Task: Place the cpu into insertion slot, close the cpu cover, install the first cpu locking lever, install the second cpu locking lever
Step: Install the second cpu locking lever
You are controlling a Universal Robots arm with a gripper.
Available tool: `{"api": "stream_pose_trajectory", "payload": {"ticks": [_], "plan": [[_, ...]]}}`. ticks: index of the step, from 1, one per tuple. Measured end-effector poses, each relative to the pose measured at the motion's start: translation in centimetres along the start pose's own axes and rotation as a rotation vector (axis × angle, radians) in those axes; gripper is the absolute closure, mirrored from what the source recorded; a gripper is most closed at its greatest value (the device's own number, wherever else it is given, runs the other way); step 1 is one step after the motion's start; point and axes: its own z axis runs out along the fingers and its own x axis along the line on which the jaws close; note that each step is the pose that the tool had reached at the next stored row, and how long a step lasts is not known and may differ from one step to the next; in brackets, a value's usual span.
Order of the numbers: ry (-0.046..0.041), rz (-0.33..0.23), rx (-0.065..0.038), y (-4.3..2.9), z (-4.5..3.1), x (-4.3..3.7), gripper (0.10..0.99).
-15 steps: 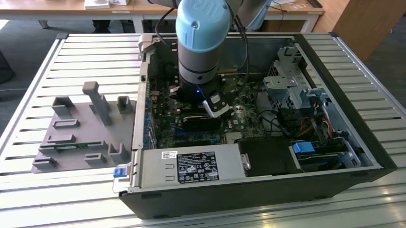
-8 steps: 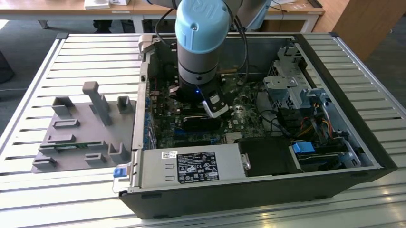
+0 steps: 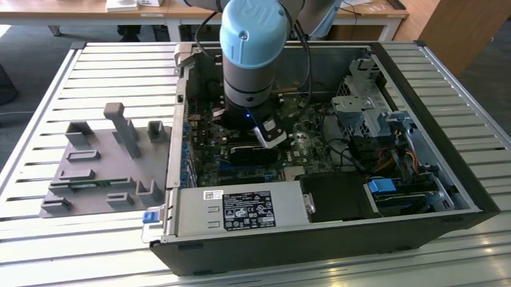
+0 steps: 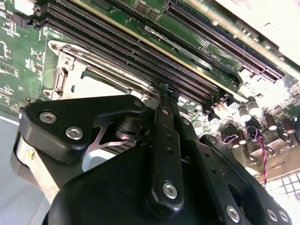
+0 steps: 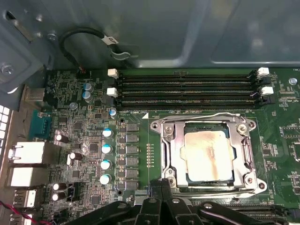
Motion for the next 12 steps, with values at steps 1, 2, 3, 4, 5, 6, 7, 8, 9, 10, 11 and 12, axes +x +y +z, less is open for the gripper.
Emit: {"api": "stream_pose_trajectory", "payload": {"ticks": [1,2,3,4,5,6,7,8,9,10,11,12], "plan": [[0.0000,0.000,0.000,0.00,0.02,0.03,0.969],[0.0000,0.000,-0.001,0.00,0.02,0.06,0.969],[0.0000,0.000,-0.001,0.00,0.02,0.08,0.969],[0.0001,0.000,-0.001,0.00,0.02,0.10,0.969],[0.0000,0.000,-0.001,0.00,0.03,0.12,0.969],[0.0000,0.000,-0.001,-0.01,0.03,0.16,0.969],[0.0000,0.000,-0.001,-0.01,0.02,0.20,0.969],[0.0000,0.000,-0.001,-0.01,0.02,0.24,0.969],[-0.0001,0.000,-0.001,0.00,0.00,0.28,0.969],[0.0001,0.000,-0.001,0.00,-0.03,0.30,0.969],[0.0001,0.000,-0.001,0.02,-0.08,0.33,0.969],[0.0001,0.000,-0.001,0.03,-0.12,0.34,0.969]]}}
